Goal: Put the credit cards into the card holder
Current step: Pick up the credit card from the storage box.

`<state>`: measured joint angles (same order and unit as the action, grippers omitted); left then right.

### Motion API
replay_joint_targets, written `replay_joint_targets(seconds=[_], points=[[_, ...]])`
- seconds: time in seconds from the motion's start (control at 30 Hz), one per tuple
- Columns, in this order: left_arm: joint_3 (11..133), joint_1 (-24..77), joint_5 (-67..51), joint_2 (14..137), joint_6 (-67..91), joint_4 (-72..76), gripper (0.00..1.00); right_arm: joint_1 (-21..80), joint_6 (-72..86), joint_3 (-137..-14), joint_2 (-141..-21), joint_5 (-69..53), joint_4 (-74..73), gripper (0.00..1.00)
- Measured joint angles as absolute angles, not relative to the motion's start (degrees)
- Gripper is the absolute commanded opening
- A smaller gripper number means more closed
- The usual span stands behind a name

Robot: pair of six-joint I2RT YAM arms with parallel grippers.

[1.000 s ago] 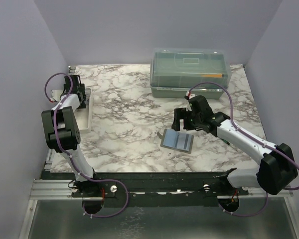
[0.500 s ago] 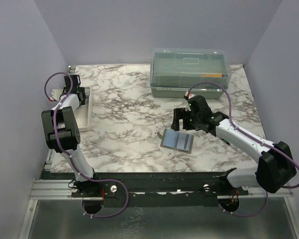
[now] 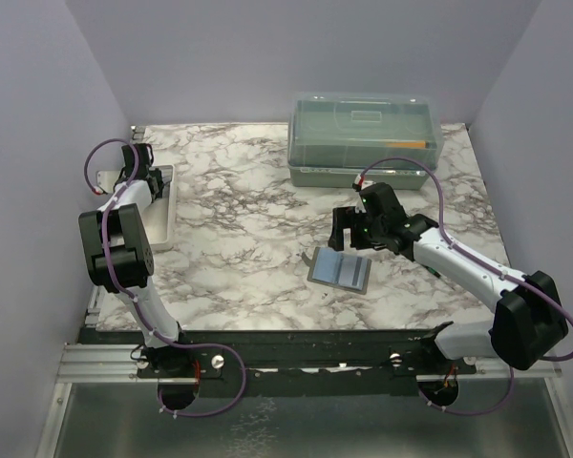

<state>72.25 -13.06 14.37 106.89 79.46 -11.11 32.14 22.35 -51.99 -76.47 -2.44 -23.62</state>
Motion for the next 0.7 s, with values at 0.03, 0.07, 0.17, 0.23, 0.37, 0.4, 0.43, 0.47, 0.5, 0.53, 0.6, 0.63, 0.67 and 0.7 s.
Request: replay_joint_targets(seconds=[0.03, 0.07, 0.17, 0.23, 0.37, 0.4, 0.43, 0.47, 0.5, 0.53, 0.6, 0.63, 0.67, 0.7], points=[[72.2, -13.1, 14.4, 106.9, 79.5, -11.2, 0.30, 32.1, 22.3, -52.0, -76.5, -2.4, -23.6, 0.92], [72.2, -13.1, 14.4, 106.9, 79.5, -11.2, 0.29, 32.1, 22.3, -52.0, -76.5, -2.4, -23.6, 0.92], [72.2, -13.1, 14.3, 106.9, 79.7, -11.5, 0.26, 32.1, 22.3, -52.0, -76.5, -2.3, -23.6, 0.92], [72.3, -13.1, 14.2, 106.9, 79.8, -11.8, 0.23, 32.1, 22.4, -52.0, -76.5, -2.3, -23.6, 0.92], [72.3, -13.1, 14.1, 106.8, 80.4, -12.5, 0.17, 32.1, 22.4, -52.0, -76.4, -2.2, -23.6, 0.92], [72.3, -13.1, 14.0, 106.8, 80.6, -12.6, 0.16, 32.1, 22.4, -52.0, -76.4, -2.2, -23.6, 0.92], [72.3, -13.1, 13.8, 106.8, 80.9, -12.8, 0.14, 32.1, 22.4, -52.0, -76.3, -2.1, -23.6, 0.92], [72.3, -13.2, 13.6, 106.7, 81.1, -13.0, 0.13, 32.1, 22.4, -52.0, -76.3, -2.0, -23.6, 0.92], [72.4, -13.3, 13.4, 106.6, 81.2, -13.1, 0.12, 32.1, 22.4, -52.0, -76.2, -2.0, -23.6, 0.92], [72.4, -13.4, 13.1, 106.6, 81.3, -13.3, 0.11, 32.1, 22.4, -52.0, -76.2, -2.0, -23.6, 0.92], [72.8, -13.6, 12.7, 106.6, 81.4, -14.1, 0.09, 32.1, 22.4, -52.0, -76.1, -1.8, -23.7, 0.92], [72.9, -13.7, 12.6, 106.6, 81.5, -14.6, 0.08, 32.1, 22.5, -52.0, -76.1, -1.8, -23.7, 0.92], [73.2, -13.7, 12.4, 106.6, 81.6, -15.2, 0.07, 32.1, 22.5, -52.0, -76.1, -1.8, -23.7, 0.92], [73.5, -13.8, 12.3, 106.6, 81.7, -15.9, 0.06, 32.1, 22.5, -52.0, -76.1, -1.8, -23.7, 0.92]])
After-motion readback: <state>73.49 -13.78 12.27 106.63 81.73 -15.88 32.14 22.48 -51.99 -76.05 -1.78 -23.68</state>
